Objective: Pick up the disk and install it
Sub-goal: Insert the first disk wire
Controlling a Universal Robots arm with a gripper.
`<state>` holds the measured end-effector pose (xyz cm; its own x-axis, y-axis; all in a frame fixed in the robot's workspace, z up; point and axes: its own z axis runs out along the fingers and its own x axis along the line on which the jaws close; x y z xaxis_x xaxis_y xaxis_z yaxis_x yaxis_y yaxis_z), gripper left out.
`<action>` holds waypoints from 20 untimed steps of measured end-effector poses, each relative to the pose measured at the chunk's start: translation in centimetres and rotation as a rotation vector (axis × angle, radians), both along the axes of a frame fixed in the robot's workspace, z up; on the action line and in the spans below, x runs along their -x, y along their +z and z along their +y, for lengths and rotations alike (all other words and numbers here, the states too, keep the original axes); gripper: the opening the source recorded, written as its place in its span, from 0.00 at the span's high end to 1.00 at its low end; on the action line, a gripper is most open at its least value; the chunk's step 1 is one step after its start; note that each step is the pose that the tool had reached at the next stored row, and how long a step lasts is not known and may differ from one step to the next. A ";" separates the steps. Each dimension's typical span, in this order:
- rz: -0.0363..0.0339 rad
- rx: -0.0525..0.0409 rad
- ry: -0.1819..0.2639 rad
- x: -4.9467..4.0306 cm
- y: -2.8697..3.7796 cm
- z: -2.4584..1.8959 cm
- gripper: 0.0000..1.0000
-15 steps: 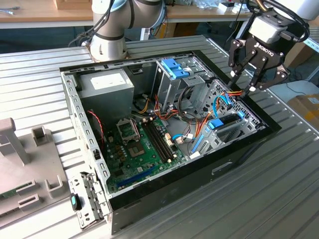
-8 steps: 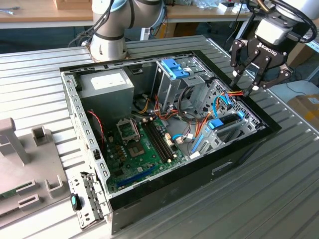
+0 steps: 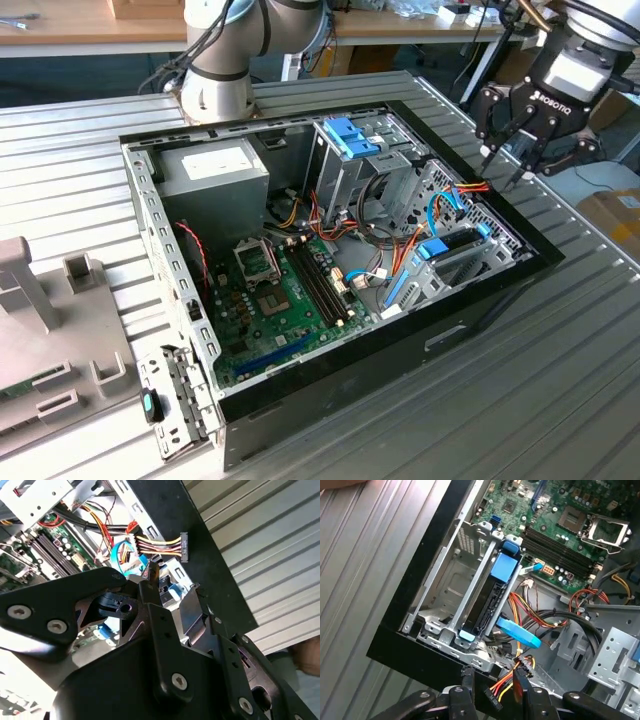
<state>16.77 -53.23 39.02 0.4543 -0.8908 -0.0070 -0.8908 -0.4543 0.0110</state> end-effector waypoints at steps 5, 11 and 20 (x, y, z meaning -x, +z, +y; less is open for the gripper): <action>0.0000 0.0038 0.095 -0.56 -0.98 0.00 0.56; 0.0000 0.0058 0.139 -0.80 -1.48 0.00 0.56; -0.0003 0.0059 0.145 -1.08 -2.17 0.29 0.56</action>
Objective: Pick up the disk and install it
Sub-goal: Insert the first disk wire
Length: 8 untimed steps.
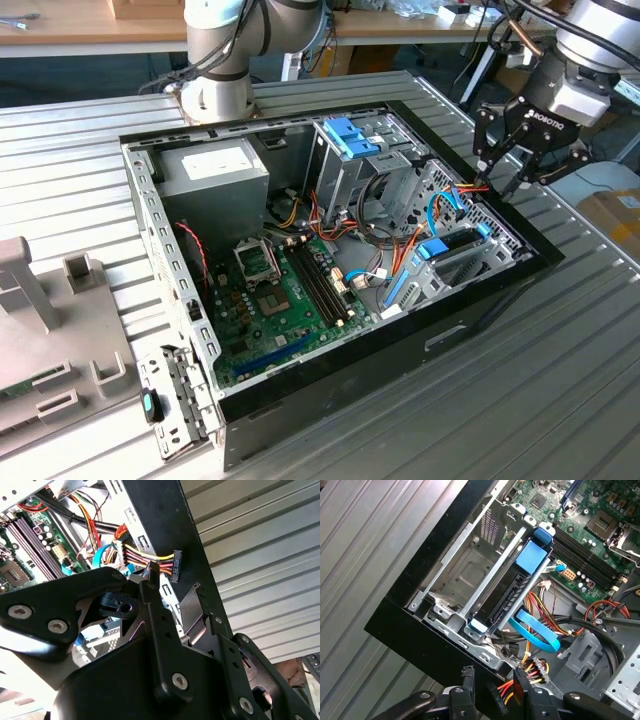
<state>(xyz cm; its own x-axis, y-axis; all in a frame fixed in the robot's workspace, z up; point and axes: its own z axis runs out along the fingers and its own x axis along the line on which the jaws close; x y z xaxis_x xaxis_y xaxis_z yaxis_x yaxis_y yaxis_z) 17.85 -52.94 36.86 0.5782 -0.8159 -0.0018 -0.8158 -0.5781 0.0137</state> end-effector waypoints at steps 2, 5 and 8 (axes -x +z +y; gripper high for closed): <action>0.0000 0.0000 0.000 -0.23 -0.09 0.02 0.56; 0.0000 0.0000 0.000 -0.52 -0.25 0.02 0.56; 0.0000 -0.0002 0.000 -0.52 -0.25 0.02 0.56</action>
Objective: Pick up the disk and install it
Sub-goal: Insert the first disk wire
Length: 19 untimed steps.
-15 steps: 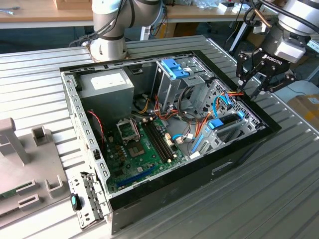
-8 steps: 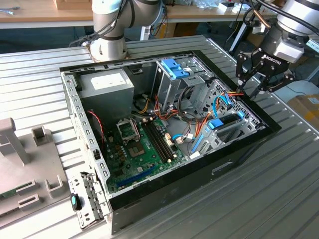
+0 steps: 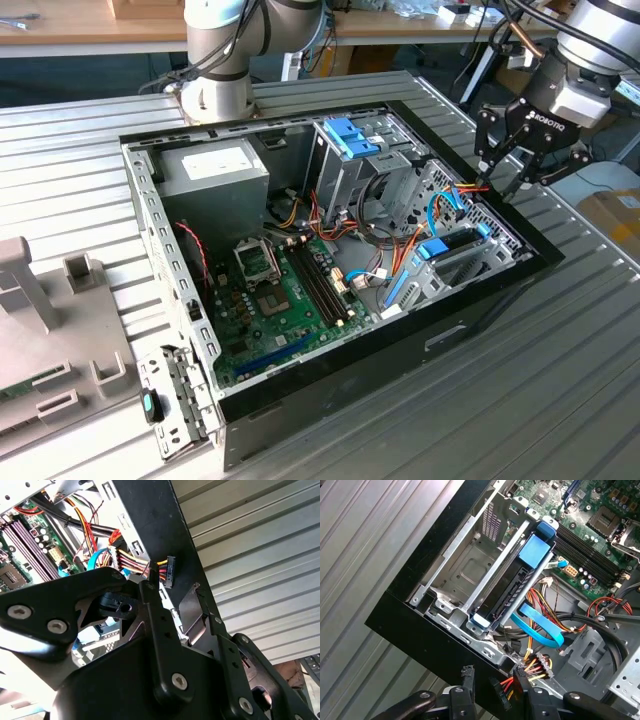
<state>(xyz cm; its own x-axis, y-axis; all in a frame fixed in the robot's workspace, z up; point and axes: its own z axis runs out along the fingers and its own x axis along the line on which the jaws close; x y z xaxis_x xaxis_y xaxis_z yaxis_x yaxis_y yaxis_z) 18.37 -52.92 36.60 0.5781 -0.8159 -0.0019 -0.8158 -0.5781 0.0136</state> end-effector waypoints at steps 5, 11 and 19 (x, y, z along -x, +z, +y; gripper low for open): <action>0.0000 -0.0001 0.000 0.00 0.00 0.00 0.73; 0.0000 0.0000 0.000 0.14 0.00 -0.02 0.73; 0.0000 -0.0001 0.000 0.31 0.00 -0.11 0.75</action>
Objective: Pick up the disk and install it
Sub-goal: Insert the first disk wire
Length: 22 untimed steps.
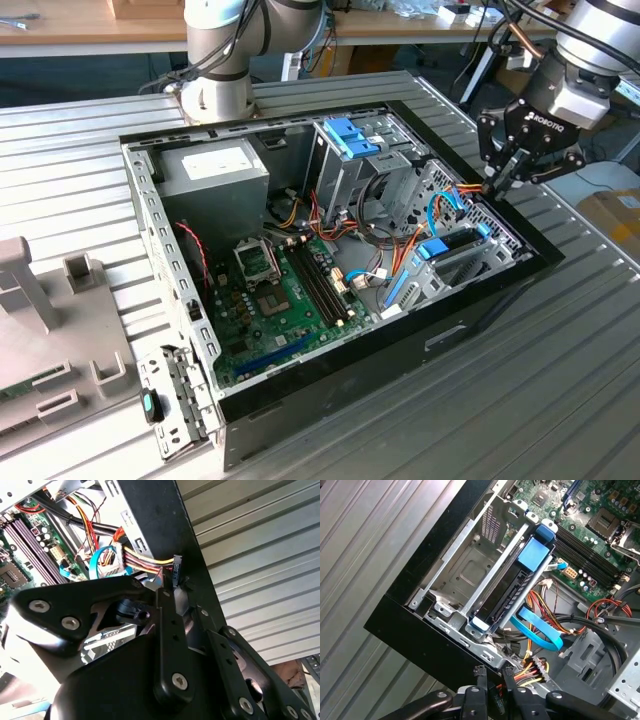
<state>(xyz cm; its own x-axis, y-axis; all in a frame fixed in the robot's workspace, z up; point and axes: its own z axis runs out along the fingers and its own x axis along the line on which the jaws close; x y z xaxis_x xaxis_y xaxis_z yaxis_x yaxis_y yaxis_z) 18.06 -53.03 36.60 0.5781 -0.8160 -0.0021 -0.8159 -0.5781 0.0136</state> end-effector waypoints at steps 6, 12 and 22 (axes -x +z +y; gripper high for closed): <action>-0.0001 0.0000 0.000 0.04 0.00 0.00 0.83; -0.0003 0.0001 0.000 0.07 0.69 0.00 0.83; -0.0052 -0.0026 -0.005 2.16 0.97 -0.23 0.83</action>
